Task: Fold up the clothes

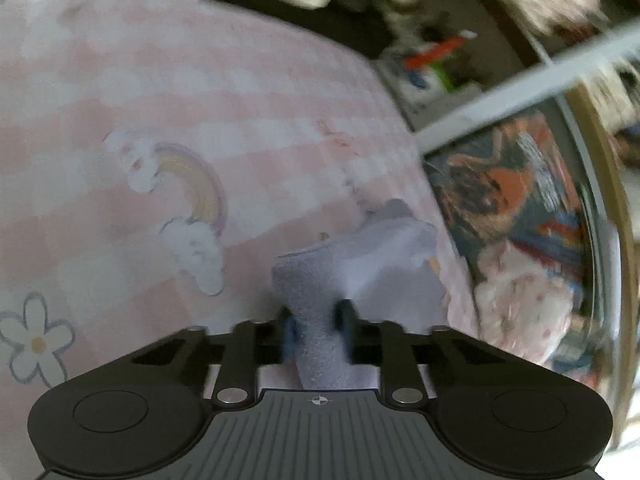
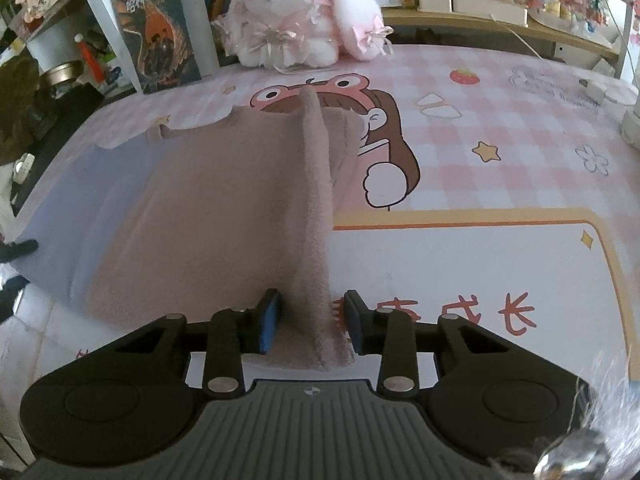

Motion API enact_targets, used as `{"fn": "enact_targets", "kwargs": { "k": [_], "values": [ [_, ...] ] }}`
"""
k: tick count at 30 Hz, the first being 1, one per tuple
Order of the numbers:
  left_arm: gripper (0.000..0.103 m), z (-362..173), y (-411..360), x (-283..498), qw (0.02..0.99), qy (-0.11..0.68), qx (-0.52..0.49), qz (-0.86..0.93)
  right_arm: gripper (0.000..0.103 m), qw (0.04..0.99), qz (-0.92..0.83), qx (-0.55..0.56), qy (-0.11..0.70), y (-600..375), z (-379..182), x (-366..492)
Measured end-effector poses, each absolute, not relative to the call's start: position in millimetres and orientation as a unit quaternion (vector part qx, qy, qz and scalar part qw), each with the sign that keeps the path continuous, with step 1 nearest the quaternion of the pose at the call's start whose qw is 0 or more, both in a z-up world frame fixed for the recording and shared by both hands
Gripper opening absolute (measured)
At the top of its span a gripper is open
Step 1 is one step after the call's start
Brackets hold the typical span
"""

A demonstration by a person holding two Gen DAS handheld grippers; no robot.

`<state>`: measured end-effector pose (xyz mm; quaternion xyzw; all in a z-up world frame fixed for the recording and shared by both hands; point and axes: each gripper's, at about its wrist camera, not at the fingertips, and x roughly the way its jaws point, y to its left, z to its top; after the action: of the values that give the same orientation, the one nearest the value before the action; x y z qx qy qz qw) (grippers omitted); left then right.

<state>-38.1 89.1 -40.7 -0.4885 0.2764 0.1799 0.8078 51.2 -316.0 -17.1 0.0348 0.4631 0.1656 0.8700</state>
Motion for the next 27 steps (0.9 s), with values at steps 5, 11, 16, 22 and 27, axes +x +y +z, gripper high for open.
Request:
{"fn": "enact_targets", "kwargs": {
  "k": [5, 11, 16, 22, 27],
  "values": [
    [0.013, -6.6, 59.8, -34.2, 0.892, 0.248, -0.356, 0.127, 0.032, 0.871, 0.159, 0.030, 0.464, -311.9, -16.9, 50.4],
    [0.016, -46.0, 96.2, -36.1, 0.814, 0.276, -0.489, 0.148, 0.032, 0.872, 0.153, 0.032, 0.465, -309.3, -16.4, 49.7],
    [0.024, -57.1, 97.2, -30.3, 0.801, 0.282, -0.511, 0.135, 0.032, 0.872, 0.149, 0.027, 0.465, -305.7, -16.4, 49.6],
    [0.026, -63.8, 96.8, -22.9, 0.798, 0.278, -0.518, 0.135, 0.032, 0.872, 0.146, 0.026, 0.466, -302.1, -16.1, 49.6],
    [0.013, -65.3, 106.3, -13.6, 0.798, 0.289, -0.515, 0.122, 0.032, 0.872, 0.141, 0.022, 0.468, -295.9, -15.4, 47.0]
  ]
}}
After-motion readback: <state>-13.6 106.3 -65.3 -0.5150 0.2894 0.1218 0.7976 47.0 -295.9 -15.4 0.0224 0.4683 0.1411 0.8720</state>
